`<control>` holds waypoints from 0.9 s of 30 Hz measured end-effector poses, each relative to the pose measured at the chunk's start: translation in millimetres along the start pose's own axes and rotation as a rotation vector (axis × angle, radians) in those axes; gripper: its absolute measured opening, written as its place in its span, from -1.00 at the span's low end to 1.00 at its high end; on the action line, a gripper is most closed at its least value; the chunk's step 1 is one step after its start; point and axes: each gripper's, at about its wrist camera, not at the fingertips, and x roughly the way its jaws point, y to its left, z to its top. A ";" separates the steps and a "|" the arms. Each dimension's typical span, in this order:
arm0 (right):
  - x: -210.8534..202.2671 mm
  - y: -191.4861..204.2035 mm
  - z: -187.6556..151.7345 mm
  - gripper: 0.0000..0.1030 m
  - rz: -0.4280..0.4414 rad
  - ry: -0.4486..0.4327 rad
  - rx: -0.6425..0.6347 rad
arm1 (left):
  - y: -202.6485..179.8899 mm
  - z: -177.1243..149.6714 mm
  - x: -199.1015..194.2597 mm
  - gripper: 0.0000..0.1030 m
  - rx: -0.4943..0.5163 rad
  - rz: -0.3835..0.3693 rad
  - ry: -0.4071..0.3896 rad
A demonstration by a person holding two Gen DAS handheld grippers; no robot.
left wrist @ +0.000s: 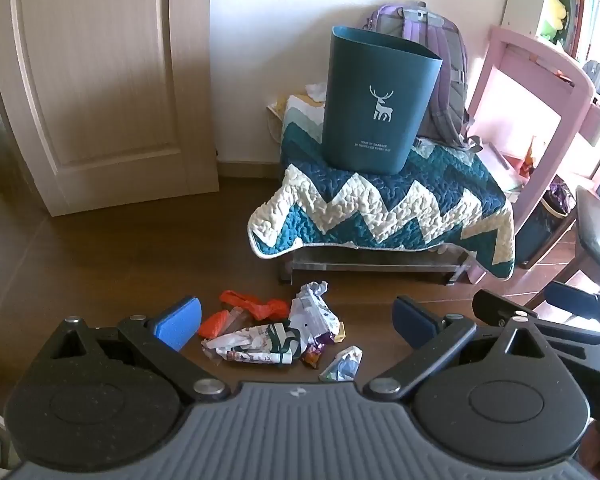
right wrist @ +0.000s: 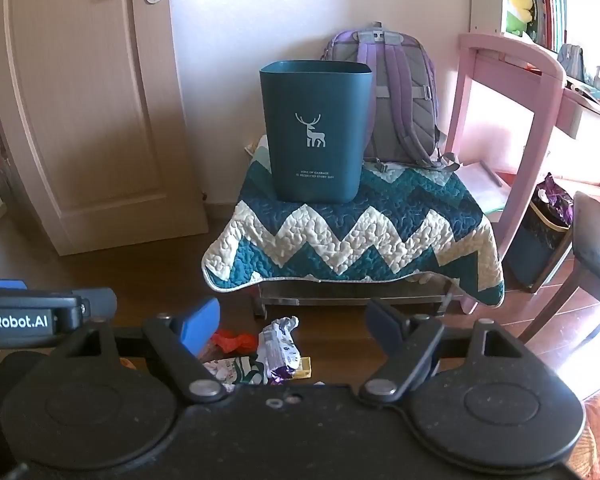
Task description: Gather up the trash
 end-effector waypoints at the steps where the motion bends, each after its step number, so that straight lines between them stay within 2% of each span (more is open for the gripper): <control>1: -0.7 -0.5 -1.0 0.56 0.000 -0.002 0.000 | -0.2 0.1 -0.3 0.99 -0.002 0.002 -0.002; 27: -1.8 1.2 -0.8 0.56 0.003 -0.012 0.002 | 1.1 4.9 -4.4 0.99 -0.001 0.004 -0.012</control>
